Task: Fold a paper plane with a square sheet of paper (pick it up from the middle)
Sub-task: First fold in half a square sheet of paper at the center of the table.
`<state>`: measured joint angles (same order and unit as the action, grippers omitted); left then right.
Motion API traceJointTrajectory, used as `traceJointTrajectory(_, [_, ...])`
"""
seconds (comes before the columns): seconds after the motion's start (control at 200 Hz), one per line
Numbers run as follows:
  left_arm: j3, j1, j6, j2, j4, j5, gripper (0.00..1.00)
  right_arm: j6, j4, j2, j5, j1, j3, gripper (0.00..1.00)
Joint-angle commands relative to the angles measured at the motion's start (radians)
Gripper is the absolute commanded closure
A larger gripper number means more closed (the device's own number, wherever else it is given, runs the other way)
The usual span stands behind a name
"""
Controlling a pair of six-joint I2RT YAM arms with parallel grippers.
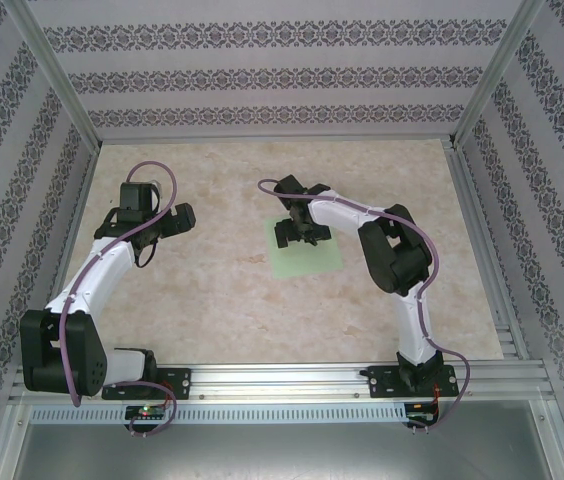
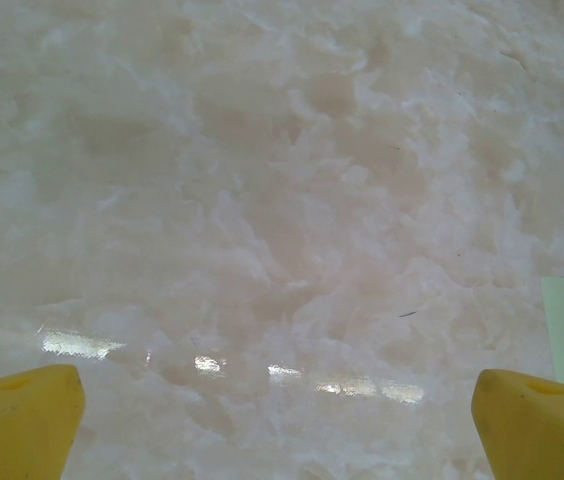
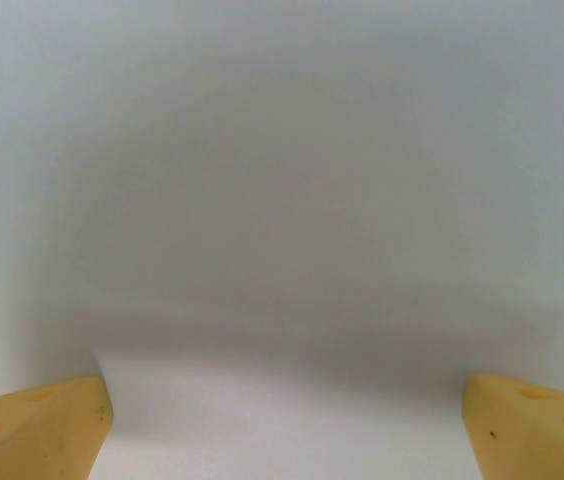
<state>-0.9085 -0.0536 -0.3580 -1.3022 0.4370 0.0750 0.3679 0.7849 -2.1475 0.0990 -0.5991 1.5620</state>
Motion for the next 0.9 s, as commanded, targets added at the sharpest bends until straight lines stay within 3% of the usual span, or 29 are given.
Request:
traceJointTrajectory(0.0, [-0.033,-0.008,-0.015,-0.006,0.020,0.018,0.00,0.011,0.015,-0.090,-0.010,0.011,-0.078,0.09])
traceJointTrajectory(0.375, [-0.037,-0.008,-0.014,-0.011,0.026,0.025,0.00,0.016,0.017,-0.090,0.017,0.019,-0.088,0.17])
traceJointTrajectory(0.555, [-0.040,-0.008,-0.016,-0.012,0.026,0.033,0.00,0.023,0.003,-0.041,-0.022,0.021,-0.074,0.32])
traceJointTrajectory(0.679, [-0.038,-0.008,-0.018,-0.018,0.024,0.059,0.00,0.048,-0.070,0.026,-0.147,0.018,-0.092,0.49])
traceJointTrajectory(0.759, [-0.040,-0.009,-0.015,-0.024,0.020,0.105,0.00,0.084,-0.175,0.093,-0.298,0.016,-0.139,0.60])
traceJointTrajectory(0.839, [-0.040,-0.012,-0.019,-0.037,0.010,0.163,0.01,0.141,-0.330,0.166,-0.484,0.018,-0.206,0.78])
traceJointTrajectory(0.894, [-0.036,-0.015,-0.028,-0.050,-0.010,0.225,0.05,0.189,-0.444,0.196,-0.604,0.019,-0.243,0.81])
